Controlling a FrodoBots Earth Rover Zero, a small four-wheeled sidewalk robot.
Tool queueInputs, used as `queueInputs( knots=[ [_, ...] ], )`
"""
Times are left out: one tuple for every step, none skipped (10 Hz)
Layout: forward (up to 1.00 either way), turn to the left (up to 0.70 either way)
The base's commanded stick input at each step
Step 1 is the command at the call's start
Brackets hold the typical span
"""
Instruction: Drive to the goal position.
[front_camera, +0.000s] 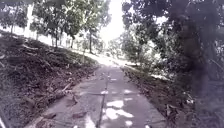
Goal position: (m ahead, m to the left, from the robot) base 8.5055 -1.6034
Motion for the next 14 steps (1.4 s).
queueInputs(
  knots=[
    [0.45, 0.0],
    [0.24, 0.0],
    [0.0, 0.0],
    [0.0, 0.19],
    [0.0, 0.45],
    [0.0, 0.45],
    [0.0, 0.45],
    [0.0, 0.45],
    [0.0, 0.45],
    [0.0, 0.45],
    [0.0, 0.45],
    [0.0, 0.45],
    [0.0, 0.45],
    [0.0, 0.45]
  ],
)
